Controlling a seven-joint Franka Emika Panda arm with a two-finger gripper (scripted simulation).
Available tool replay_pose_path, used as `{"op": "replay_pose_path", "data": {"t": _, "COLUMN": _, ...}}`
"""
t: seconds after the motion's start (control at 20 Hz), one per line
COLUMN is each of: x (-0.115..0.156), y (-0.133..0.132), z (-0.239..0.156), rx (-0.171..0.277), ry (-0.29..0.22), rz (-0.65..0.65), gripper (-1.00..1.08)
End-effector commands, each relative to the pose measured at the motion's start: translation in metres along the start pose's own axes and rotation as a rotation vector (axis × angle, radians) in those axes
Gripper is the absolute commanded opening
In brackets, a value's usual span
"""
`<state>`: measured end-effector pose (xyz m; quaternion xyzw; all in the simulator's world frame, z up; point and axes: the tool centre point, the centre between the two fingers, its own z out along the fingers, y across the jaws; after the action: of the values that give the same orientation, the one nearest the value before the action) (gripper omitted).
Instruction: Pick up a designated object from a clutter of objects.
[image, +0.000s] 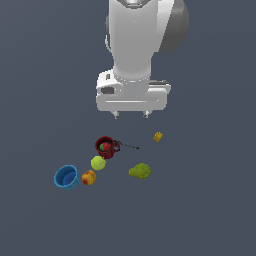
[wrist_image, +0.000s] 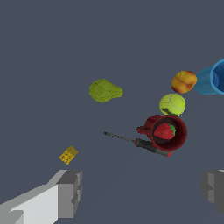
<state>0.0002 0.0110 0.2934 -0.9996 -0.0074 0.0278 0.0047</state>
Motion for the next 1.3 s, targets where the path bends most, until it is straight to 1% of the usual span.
{"op": "replay_pose_path", "data": {"t": 0.0, "x": 0.000, "y": 0.000, "z": 0.000, "rx": 0.000, "ry": 0.000, "rz": 0.000, "gripper": 0.28}}
{"op": "replay_pose_path", "data": {"t": 0.4, "x": 0.002, "y": -0.008, "z": -0.003, "rx": -0.010, "ry": 0.009, "rz": -0.039, "gripper": 0.28}}
{"op": "replay_pose_path", "data": {"t": 0.6, "x": 0.003, "y": -0.007, "z": -0.002, "rx": -0.010, "ry": 0.009, "rz": -0.041, "gripper": 0.28}}
{"op": "replay_pose_path", "data": {"t": 0.95, "x": 0.012, "y": 0.000, "z": 0.001, "rx": -0.019, "ry": 0.011, "rz": -0.085, "gripper": 0.28}}
{"op": "replay_pose_path", "data": {"t": 1.25, "x": 0.027, "y": 0.013, "z": 0.006, "rx": -0.034, "ry": 0.013, "rz": -0.164, "gripper": 0.28}}
